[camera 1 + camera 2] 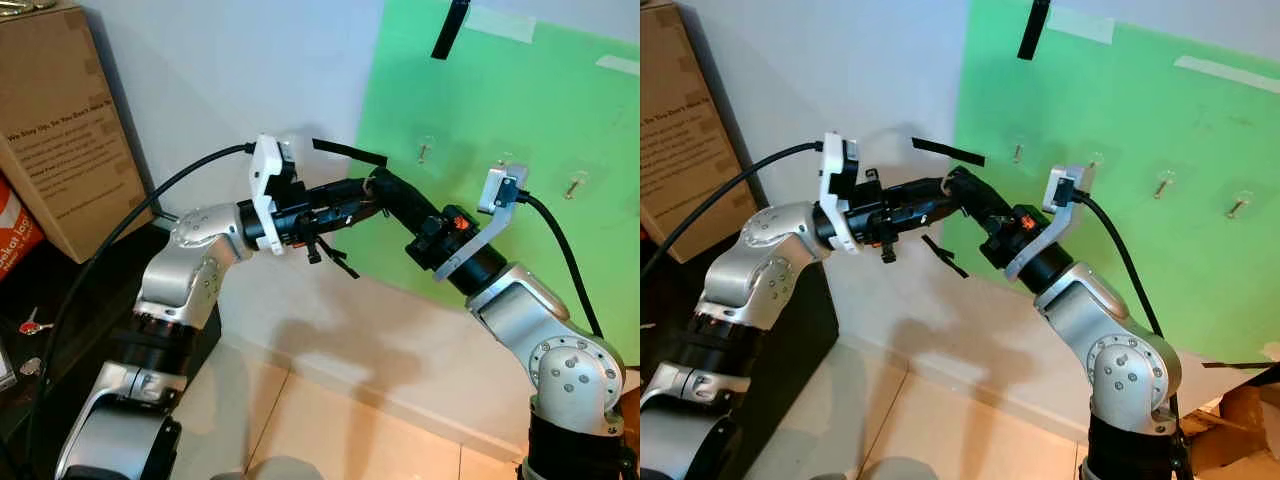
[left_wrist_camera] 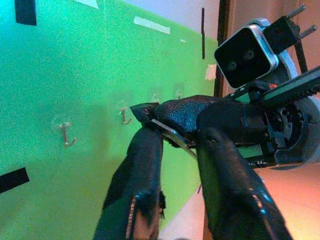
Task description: Hang keys on a hook
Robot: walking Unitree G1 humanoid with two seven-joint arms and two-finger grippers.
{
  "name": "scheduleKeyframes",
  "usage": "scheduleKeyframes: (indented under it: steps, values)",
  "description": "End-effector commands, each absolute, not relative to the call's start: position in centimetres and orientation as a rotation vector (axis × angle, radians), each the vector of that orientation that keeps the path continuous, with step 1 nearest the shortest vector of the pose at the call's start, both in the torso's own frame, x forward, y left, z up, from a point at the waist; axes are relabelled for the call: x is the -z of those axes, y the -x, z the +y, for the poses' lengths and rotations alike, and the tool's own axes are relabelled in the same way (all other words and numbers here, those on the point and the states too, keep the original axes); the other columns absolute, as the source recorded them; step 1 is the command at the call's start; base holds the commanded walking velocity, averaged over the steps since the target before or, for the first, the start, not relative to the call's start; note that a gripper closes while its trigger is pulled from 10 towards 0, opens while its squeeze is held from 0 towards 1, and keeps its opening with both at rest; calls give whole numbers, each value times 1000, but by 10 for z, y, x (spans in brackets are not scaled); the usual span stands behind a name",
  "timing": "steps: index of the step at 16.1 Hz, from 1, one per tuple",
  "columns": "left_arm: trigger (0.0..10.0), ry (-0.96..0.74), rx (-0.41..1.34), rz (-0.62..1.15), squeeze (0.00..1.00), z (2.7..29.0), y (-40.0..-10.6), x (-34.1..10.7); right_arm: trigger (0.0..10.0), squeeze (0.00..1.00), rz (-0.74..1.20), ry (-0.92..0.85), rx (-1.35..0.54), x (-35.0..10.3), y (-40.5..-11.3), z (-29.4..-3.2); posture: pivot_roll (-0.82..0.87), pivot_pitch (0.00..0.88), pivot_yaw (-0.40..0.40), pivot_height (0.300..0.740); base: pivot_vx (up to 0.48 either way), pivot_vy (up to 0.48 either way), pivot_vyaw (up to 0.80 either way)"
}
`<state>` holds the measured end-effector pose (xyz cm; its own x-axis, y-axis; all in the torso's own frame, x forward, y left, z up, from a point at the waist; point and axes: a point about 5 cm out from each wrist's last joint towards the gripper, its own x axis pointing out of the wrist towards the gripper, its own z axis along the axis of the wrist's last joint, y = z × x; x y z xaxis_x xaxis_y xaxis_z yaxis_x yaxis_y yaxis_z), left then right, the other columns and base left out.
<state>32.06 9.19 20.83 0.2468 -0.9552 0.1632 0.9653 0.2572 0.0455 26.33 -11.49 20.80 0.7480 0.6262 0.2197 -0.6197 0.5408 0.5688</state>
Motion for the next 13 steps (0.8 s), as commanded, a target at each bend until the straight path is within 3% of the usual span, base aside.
scheduleKeyframes:
  steps: [1,8,12,13]
  values:
    - [0,31,1111,-112,0,107,-338,-204,10000,0,-6,-676,-911,-221,-253,-96,-27,0,-78,740,0,0,0]
    - [0,-28,1042,-93,0,117,-342,-197,10000,0,-2,-666,-906,-220,-253,-96,-23,0,-80,740,0,0,0]
    - [0,-85,1100,-92,0,115,-335,-196,10000,0,-2,-665,-909,-220,-254,-96,-24,0,-79,740,0,0,0]
    - [10000,-122,1098,-86,0,115,-333,-192,10000,0,-3,-664,-908,-220,-254,-96,-26,0,-77,740,0,0,0]
